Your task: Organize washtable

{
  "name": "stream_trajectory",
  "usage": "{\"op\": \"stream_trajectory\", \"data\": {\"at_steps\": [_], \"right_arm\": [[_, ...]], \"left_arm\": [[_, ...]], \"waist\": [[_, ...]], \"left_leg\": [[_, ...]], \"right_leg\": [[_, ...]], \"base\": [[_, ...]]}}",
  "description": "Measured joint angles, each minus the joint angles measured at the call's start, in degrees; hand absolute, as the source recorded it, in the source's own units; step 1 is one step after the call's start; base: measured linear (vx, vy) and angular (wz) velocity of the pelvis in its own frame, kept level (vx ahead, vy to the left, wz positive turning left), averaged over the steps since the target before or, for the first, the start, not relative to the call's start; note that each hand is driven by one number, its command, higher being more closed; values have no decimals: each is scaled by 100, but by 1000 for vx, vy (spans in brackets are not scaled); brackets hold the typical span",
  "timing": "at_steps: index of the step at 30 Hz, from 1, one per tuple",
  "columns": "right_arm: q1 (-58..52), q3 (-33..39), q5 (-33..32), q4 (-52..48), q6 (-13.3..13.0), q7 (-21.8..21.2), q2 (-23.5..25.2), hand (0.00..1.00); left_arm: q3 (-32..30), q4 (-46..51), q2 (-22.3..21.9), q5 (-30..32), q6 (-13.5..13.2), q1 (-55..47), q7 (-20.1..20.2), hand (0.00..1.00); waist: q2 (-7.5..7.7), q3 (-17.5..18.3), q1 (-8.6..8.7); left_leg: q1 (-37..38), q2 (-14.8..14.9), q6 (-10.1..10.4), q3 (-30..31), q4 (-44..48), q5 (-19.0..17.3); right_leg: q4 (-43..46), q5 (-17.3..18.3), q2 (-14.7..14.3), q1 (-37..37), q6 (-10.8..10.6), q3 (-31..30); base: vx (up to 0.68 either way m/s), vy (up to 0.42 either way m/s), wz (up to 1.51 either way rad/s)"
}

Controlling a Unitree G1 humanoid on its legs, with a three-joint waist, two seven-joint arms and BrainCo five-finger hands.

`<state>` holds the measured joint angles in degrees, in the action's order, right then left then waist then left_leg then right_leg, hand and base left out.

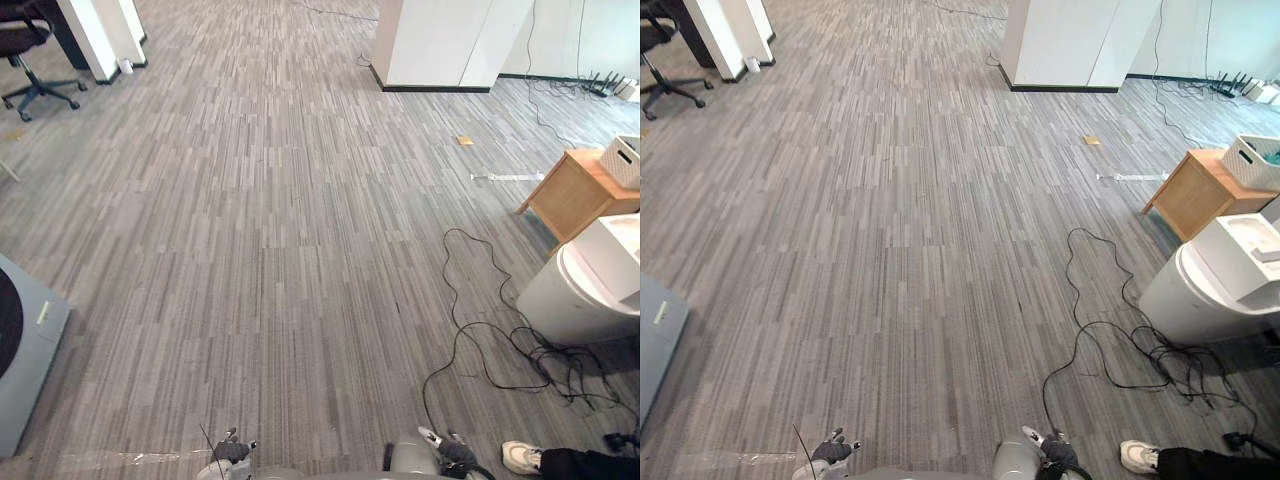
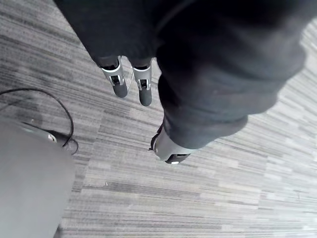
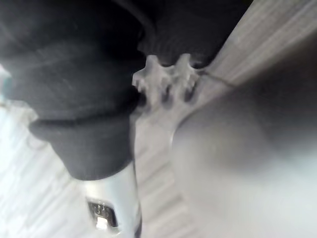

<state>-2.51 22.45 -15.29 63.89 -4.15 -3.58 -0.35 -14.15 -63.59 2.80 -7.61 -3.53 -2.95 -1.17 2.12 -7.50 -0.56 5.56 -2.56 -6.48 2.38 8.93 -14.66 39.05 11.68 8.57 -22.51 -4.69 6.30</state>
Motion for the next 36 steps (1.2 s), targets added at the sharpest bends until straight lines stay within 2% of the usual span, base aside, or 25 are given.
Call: {"op": "stream_trajectory", "data": {"at_steps": [2,4,6,7,8,9,10,11,12,13,15,16,18,19,21,22,23,24,25,27,29,31,32,33,36], "right_arm": [[63,173,-230,14,5,53,18,0],[82,312,-238,22,4,124,29,0],[16,489,-246,-14,18,134,4,0],[-7,532,-240,-9,26,136,-4,0],[65,612,-216,-14,26,120,-1,0],[131,632,-213,-62,-16,114,-36,0],[133,611,-190,-130,-17,102,-77,0],[-12,406,-15,-240,-27,118,-67,0],[-4,369,39,-243,-35,127,-169,0],[14,380,103,-210,7,160,-200,0],[73,410,239,-70,56,230,-78,0],[62,405,267,13,66,223,14,0],[85,368,308,45,68,215,55,0],[110,334,415,63,77,211,37,0],[128,258,486,62,74,210,3,0],[109,43,585,62,73,204,-108,0],[103,-76,639,84,72,206,-173,0],[111,-243,758,210,77,211,-244,0],[118,-289,837,283,85,211,-167,0],[198,-315,993,441,85,198,-74,0],[220,-305,1114,445,95,108,21,0],[197,-289,1145,438,116,97,66,0],[202,-295,1147,423,121,93,51,0],[184,-286,1136,360,105,94,24,0],[76,-279,900,84,32,92,-17,0]], "left_arm": [[5,-26,13,69,63,25,3,0],[4,-72,17,110,91,-11,10,0],[1,-145,-82,125,108,-130,77,0],[-29,-165,-132,109,106,-125,107,0],[-44,-139,-184,186,114,-46,129,0],[-6,-96,-211,224,138,71,136,0],[-16,-110,-210,221,160,16,96,0],[-12,-51,-155,203,184,-143,83,0],[21,38,-225,176,178,-131,55,0],[67,90,-265,164,166,-68,23,0],[110,292,-265,144,116,-16,-21,0],[116,387,-185,137,43,-22,-35,0],[137,565,-143,41,1,-20,-39,0],[251,642,-133,-46,-92,34,-35,0],[281,668,-111,-68,-139,35,-35,0],[301,684,-162,-57,-149,17,-62,0],[310,695,-186,-52,-162,16,-84,0],[328,753,-192,-36,-191,30,-110,0],[323,811,-128,-28,-208,33,-122,0],[310,847,-97,-32,-212,23,-161,0],[387,709,15,-15,-197,62,-170,0],[591,582,131,180,-150,65,-171,0],[722,495,167,276,-102,60,-163,0],[856,431,183,326,-64,53,-145,0],[1078,176,182,335,-42,80,-128,0]], "waist": [[5,-28,148],[5,-29,282],[-216,50,439],[-234,75,435],[-318,94,343],[-329,10,358],[-428,35,353],[-378,76,455],[-582,9,351],[-743,3,278],[-565,-128,262],[-338,-187,166],[-263,-188,76],[-233,-215,-44],[-276,-220,-58],[-405,-217,-77],[-464,-208,-95],[-480,-179,-205],[-286,-79,-283],[-42,147,-345],[177,178,-247],[271,175,-61],[253,161,-17],[221,140,-22],[35,53,33]], "left_leg": [[343,69,143,169,-359,-77],[748,73,276,327,-628,-174],[1034,352,609,564,-533,-396],[998,423,614,555,-327,-395],[798,479,960,501,77,-158],[715,320,1010,463,413,396],[684,326,1040,419,721,536],[302,247,1523,271,1991,908],[-75,405,1736,111,3073,1035],[-553,652,1586,-126,4146,791],[-1307,870,1089,-583,5108,341],[-1731,870,867,-701,5070,182],[-2346,838,872,-684,4697,-18],[-2885,761,935,-485,3453,-33],[-3077,705,1120,-228,2225,134],[-3174,835,1444,18,759,542],[-3219,922,1590,75,460,632],[-3396,1072,1631,-53,574,1089],[-3429,914,1402,-226,806,1510],[-3515,602,1167,-279,1223,1614],[-3240,239,568,-432,1644,1270],[-2614,-29,320,-487,1486,938],[-2114,-149,252,-466,1242,826],[-1513,-248,193,-404,829,767],[-256,-238,-109,-154,72,498]], "right_leg": [[-1681,-397,-353,-236,35,301],[-2494,-868,-418,-310,92,450],[-2016,-1504,-562,-390,624,430],[-1828,-1472,-582,-397,659,432],[-1439,-1269,-559,-448,781,526],[-499,-990,-463,-856,851,656],[-403,-834,-599,-865,752,717],[-1552,-902,-796,-219,1243,818],[-1711,-730,-1065,94,1202,767],[-2002,-659,-1289,477,1222,619],[-2557,-593,-1407,1511,1244,408],[-2863,-583,-1396,2007,1228,193],[-3222,-517,-1356,2492,1113,-44],[-3510,-376,-1246,2890,904,-232],[-3646,-204,-1139,3147,809,-364],[-3753,30,-1080,3451,716,-535],[-3761,184,-1076,3527,668,-605],[-3674,502,-965,3706,612,-727],[-3580,710,-693,3759,614,-789],[-2806,693,-339,3432,530,-977],[-1150,249,-49,2942,188,-1104],[581,-1167,3,2366,-234,-1417],[1452,-1180,37,1962,-311,-1416],[1873,-849,48,1652,-129,-1177],[1536,222,-187,962,384,-325]], "base": [[486,-36,26],[554,-95,57],[666,-167,88],[759,-194,65],[781,-210,23],[753,-249,4],[779,-388,-1],[601,-348,-39],[741,-309,-58],[532,-87,-76],[719,-73,-52],[752,-75,-58],[572,5,-67],[538,84,-63],[541,170,-52],[542,259,-46],[654,379,-61],[578,386,-45],[617,374,-57],[629,300,-58],[822,355,-10],[862,337,30],[537,189,13],[662,234,9],[653,183,14]]}}
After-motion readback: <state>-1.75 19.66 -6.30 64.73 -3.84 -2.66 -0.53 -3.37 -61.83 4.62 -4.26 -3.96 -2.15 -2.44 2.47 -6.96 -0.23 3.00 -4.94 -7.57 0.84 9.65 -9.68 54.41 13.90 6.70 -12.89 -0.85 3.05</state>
